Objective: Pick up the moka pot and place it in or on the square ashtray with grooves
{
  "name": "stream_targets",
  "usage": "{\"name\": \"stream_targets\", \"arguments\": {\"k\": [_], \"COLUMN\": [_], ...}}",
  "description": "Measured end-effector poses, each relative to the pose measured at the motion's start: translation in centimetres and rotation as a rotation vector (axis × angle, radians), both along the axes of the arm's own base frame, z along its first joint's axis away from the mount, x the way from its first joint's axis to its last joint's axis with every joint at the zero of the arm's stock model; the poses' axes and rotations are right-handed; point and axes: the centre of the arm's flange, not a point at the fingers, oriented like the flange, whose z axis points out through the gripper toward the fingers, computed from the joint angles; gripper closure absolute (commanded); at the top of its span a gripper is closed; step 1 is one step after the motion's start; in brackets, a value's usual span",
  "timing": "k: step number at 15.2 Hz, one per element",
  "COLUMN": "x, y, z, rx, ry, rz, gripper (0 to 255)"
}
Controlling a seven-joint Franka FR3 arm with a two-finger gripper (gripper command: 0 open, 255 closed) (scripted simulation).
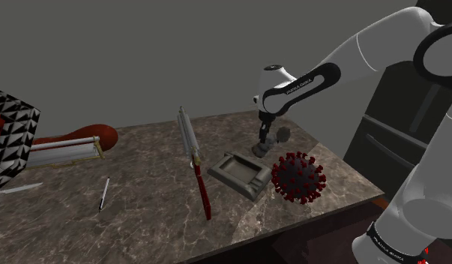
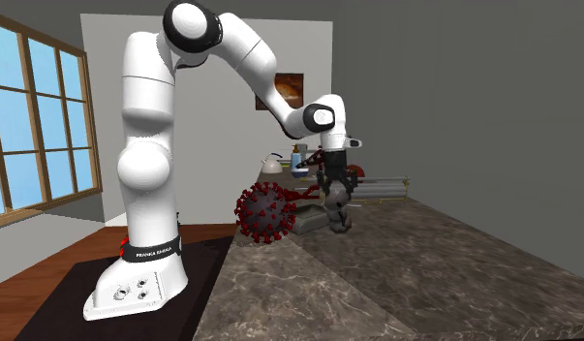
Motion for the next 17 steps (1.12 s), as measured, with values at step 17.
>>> {"name": "stream_targets", "arguments": {"k": [17], "x": [-0.1], "y": [0.1], "z": [8.9], "rx": [0.000], "ry": [0.000], "rz": [0.000], "gripper": [255]}}
